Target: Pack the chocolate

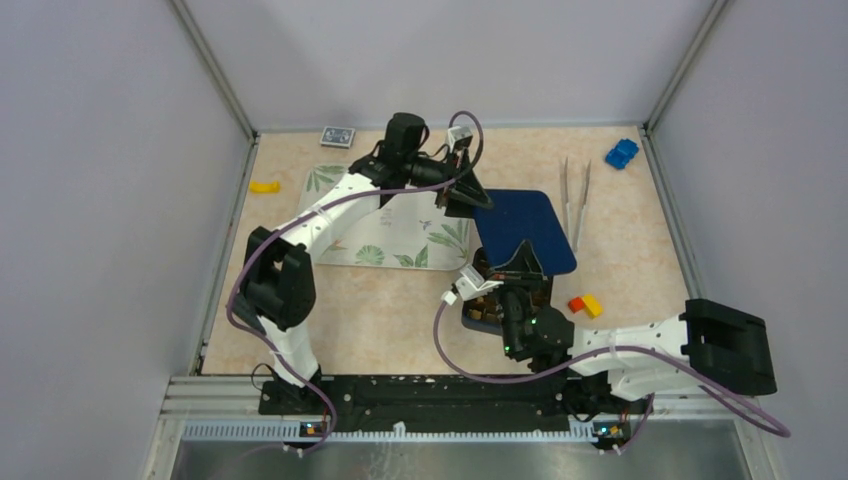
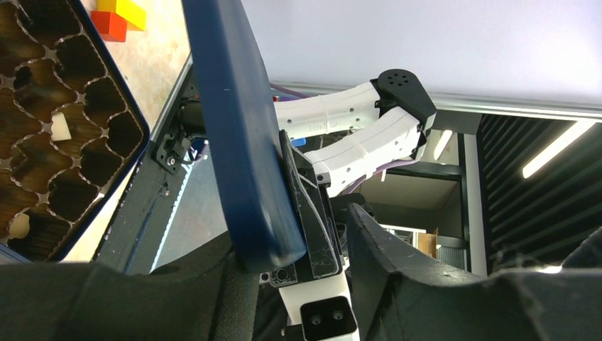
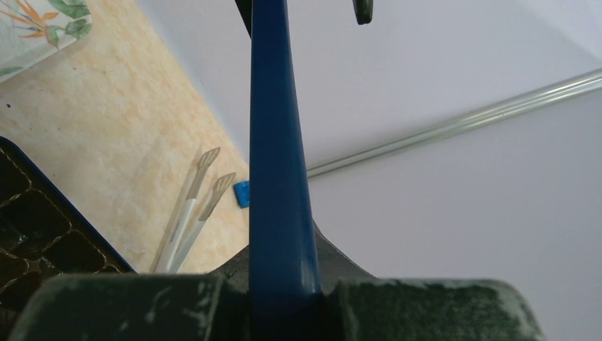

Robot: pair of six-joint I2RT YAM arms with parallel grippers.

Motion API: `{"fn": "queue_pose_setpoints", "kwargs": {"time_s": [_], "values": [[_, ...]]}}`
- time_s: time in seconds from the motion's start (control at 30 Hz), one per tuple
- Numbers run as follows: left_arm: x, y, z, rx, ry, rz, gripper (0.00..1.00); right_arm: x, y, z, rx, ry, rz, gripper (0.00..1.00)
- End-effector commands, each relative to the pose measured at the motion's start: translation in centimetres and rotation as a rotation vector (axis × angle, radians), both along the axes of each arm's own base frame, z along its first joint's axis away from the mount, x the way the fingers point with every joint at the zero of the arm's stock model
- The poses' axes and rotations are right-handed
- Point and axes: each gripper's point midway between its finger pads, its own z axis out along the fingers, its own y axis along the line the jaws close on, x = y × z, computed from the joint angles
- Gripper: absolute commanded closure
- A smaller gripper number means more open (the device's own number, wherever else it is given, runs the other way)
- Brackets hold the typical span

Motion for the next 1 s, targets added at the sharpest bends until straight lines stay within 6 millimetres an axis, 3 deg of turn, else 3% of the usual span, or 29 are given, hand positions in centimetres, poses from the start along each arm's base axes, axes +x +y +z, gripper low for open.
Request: {"fn": "queue_pose_setpoints", "kwargs": {"time_s": [0.0, 0.2, 0.4, 0.47, 0.53, 0.57, 0.6, 0.7, 0.8, 0.97], "values": [[-0.4, -0.1, 0.2, -0.02, -0.034, -0.028, 0.52, -0.3, 1.1, 1.8, 0.058, -0.048, 0.046, 1.0], [-0.2, -0.2, -0.4, -0.011, -0.016, -0.013, 0.62, -0.6, 1.6, 2.0, 0.049, -0.061, 0.056, 1.0], [0.0, -0.3, -0.7, 0.0, -0.008, 0.007, 0.89, -0.6, 1.6, 2.0, 0.044, -0.057, 0.043, 0.97], [0.1, -0.3, -1.0, 0.01, 0.0, 0.023, 1.0, -0.6, 1.5, 2.1, 0.059, -0.053, 0.032, 0.81], [0.2, -0.3, -1.2, 0.012, 0.008, 0.039, 1.0, -0.6, 1.3, 2.1, 0.07, -0.052, 0.022, 0.57], [0.1, -0.2, -1.1, 0.007, 0.009, 0.047, 1.0, -0.7, 1.1, 2.3, 0.084, -0.054, 0.016, 0.2], [0.2, -0.2, -1.1, 0.0, 0.006, 0.053, 1.0, -0.7, 0.9, 2.4, 0.099, -0.054, 0.007, 0.07], [1.1, 0.0, -0.8, -0.024, -0.022, 0.071, 1.0, -0.7, 0.6, 2.5, 0.154, -0.036, -0.022, 0.06], [3.4, 0.4, -0.2, -0.058, -0.069, 0.116, 1.0, -0.8, 0.6, 1.8, 0.197, 0.007, -0.047, 0.05], [7.3, 1.7, 1.1, -0.107, -0.149, 0.174, 1.0, -2.2, 2.6, -0.2, 0.233, 0.124, 0.006, 0.05]]}}
